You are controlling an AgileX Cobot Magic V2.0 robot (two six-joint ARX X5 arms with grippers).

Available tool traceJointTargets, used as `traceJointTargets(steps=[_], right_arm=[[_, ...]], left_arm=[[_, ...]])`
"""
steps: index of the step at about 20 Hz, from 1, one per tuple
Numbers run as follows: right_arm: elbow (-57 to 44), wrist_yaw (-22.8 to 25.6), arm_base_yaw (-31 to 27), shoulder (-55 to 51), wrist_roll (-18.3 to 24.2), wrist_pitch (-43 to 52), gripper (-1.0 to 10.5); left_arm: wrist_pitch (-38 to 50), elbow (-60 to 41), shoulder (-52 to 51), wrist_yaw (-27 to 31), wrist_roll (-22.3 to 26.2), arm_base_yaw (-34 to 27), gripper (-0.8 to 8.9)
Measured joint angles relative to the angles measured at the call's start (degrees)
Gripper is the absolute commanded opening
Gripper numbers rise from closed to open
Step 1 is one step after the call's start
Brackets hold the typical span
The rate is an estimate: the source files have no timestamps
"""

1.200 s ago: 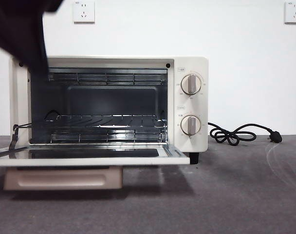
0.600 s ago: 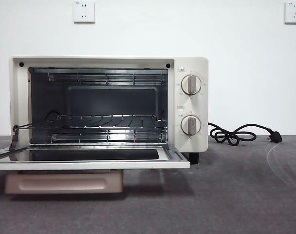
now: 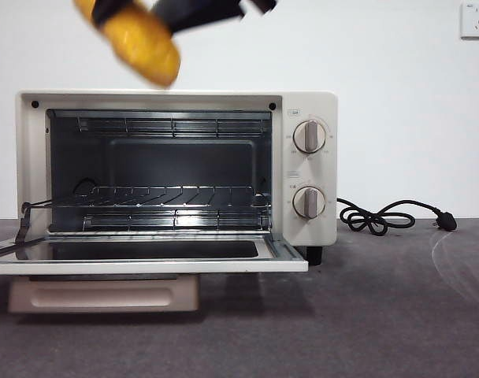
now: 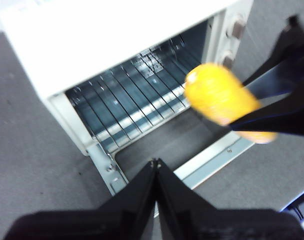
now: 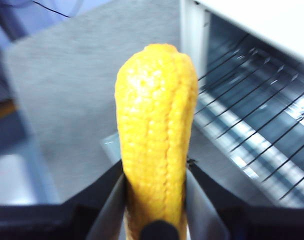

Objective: Take the corn from the table,put the corn in the oven

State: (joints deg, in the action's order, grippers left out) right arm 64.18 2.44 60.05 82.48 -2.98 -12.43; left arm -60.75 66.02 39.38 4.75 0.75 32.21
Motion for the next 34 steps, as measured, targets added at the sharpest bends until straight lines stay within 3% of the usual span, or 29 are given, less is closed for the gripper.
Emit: traceJointTargets(steps=[7,15,21,25,34], right_arm=[[0.02,6.6,0.07,8.59,13.25,8.5,-0.1],[4.13,17.05,0.09,16.81,30.32,8.87,-0.1],[9.92,21.57,-0.59,22.25,41.68,9.05,-0.1],[13.94,24.0,-1.38,25.81,45.68,9.14,-0.1],[17.09,27.71,-3.13,30.4,50.05,9.09,0.1]], left_arm=[[-0.04,0.0,-1.33,0.22,-0.35,0.0,-0.05],[-0.07,0.0,-0.98,0.22,-0.35,0.0,-0.06],[-0.07,0.0,-0.96,0.24,-0.37,0.0,-0.05],[-0.09,0.0,-0.96,0.24,-0.37,0.0,-0.05],[-0.09,0.0,-0.85,0.24,-0.37,0.0,-0.05]])
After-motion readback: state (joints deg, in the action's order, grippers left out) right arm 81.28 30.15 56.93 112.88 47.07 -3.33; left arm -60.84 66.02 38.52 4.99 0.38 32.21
